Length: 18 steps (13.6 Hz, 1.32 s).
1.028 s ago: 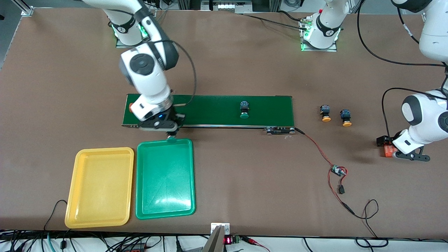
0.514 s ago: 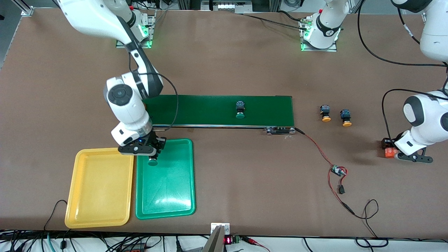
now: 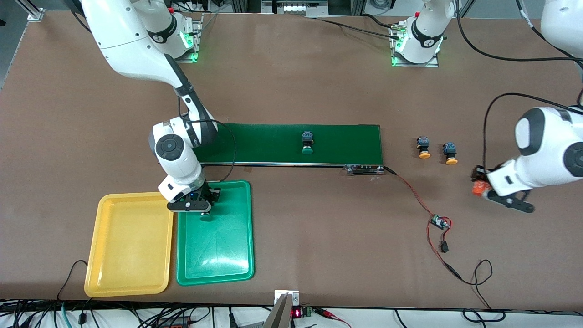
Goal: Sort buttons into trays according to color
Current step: 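Drop the green button into the green tray with the right gripper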
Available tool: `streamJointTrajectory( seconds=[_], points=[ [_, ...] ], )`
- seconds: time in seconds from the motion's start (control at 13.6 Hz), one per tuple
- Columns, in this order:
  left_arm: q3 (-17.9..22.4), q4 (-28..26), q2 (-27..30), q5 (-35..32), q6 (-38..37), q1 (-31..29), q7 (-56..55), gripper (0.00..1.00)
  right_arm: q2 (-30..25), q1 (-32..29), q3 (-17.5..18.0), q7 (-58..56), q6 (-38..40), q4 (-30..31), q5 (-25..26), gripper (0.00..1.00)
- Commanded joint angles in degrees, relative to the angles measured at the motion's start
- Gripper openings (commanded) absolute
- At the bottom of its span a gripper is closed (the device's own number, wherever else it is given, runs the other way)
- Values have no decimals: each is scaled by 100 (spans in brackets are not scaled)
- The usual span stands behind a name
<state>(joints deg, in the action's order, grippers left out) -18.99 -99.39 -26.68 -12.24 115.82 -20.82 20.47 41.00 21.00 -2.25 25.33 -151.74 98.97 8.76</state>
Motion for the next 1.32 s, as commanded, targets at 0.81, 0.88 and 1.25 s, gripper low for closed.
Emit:
streamJointTrajectory(
  seconds=[0.81,0.88,1.25],
  points=[
    [-2627,-633,93,55,-403,95,2971,5,-1215,88,58,-11,795,674,29,100],
    [-2706,-747,84,29,-281,122,2972,4,-1452,97,102,-2,804,937,29,100],
    [-2865,-1748,67,-156,1281,148,3130,3,-2289,89,566,655,1514,1677,20,100]
  ],
)
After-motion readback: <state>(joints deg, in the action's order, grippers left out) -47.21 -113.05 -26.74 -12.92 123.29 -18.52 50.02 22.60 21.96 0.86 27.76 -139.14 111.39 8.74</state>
